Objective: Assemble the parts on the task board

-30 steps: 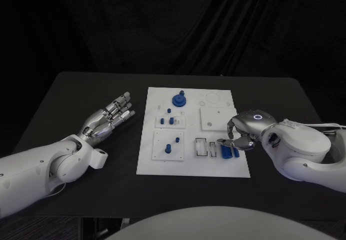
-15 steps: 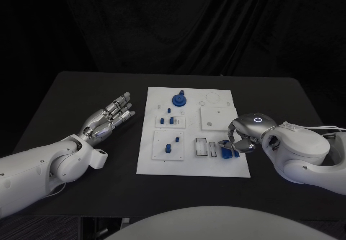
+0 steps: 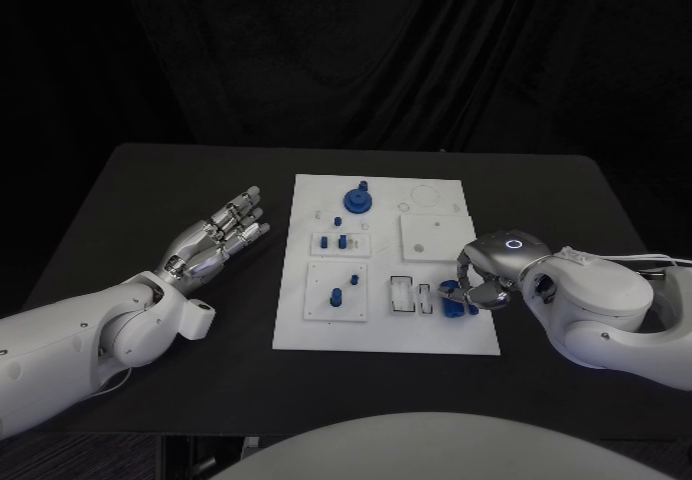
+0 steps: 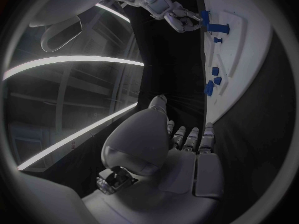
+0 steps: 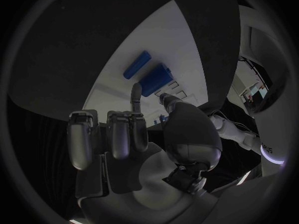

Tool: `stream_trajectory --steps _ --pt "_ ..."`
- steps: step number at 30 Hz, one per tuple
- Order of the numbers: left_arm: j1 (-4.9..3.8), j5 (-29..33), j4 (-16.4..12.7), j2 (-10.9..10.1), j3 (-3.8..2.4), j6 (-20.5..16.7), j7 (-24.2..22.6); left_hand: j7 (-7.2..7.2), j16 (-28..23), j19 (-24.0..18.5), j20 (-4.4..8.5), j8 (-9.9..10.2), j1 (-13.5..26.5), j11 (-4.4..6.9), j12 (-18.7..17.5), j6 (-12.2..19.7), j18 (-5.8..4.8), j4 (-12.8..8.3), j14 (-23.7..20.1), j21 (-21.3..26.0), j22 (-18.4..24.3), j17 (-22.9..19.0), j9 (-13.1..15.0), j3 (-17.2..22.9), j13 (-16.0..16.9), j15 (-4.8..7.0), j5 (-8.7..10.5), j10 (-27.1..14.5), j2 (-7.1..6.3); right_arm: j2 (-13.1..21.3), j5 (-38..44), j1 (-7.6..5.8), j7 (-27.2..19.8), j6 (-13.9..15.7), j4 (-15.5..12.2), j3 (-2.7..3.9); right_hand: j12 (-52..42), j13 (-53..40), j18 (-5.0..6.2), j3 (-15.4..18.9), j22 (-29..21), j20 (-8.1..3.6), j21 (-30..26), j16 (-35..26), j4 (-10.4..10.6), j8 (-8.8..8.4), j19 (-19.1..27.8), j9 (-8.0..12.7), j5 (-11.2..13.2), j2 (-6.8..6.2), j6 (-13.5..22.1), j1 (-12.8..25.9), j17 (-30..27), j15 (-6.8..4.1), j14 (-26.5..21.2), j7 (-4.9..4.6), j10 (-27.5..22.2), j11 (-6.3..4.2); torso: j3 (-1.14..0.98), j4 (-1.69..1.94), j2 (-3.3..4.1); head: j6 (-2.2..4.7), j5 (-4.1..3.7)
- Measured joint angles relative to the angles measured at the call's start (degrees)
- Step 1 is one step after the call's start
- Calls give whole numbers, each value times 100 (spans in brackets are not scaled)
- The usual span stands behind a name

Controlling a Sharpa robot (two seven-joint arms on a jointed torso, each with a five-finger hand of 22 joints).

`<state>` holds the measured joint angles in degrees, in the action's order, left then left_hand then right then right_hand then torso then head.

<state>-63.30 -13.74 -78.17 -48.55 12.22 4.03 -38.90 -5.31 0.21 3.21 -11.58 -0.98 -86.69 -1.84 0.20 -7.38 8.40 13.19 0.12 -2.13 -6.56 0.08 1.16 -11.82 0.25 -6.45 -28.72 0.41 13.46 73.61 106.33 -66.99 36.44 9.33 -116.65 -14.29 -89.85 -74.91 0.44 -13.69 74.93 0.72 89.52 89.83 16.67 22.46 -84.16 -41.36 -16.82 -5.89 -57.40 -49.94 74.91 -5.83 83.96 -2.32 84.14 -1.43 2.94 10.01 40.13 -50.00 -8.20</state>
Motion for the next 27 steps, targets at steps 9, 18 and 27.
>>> stream_trajectory --steps 9,18,27 --pt "3 0 7 5 0 7 0 0 0 0 0 0 0 0 0 0 0 0 0 0 1 1 0 0 -3 0 0 0 0 -36 -42 77 -2 -11 58 0 0 0 0 -31 0 0 -67 0 0 -106 0 27 0 -5 -50 -128 0 0 0 -8 0 0 3 -8 -1 0 5" --pt "6 0 19 20 0 15 0 0 0 0 0 0 0 0 0 0 0 -17 0 0 0 1 0 17 -3 0 0 0 0 -139 -94 120 -16 -21 143 0 0 0 0 -79 -1 0 -118 -30 -17 -204 0 50 23 -25 -83 -322 0 0 0 0 0 0 2 -7 -4 0 -10" --pt "10 0 28 21 0 26 0 20 0 0 0 0 0 0 0 -21 0 -56 0 0 0 -2 0 23 -3 0 -28 0 0 -240 -173 200 -41 -28 187 3 0 -4 0 -94 -1 0 -189 -66 -32 -351 0 80 23 -67 -103 -520 0 0 0 -21 0 0 1 -8 -6 0 -1"
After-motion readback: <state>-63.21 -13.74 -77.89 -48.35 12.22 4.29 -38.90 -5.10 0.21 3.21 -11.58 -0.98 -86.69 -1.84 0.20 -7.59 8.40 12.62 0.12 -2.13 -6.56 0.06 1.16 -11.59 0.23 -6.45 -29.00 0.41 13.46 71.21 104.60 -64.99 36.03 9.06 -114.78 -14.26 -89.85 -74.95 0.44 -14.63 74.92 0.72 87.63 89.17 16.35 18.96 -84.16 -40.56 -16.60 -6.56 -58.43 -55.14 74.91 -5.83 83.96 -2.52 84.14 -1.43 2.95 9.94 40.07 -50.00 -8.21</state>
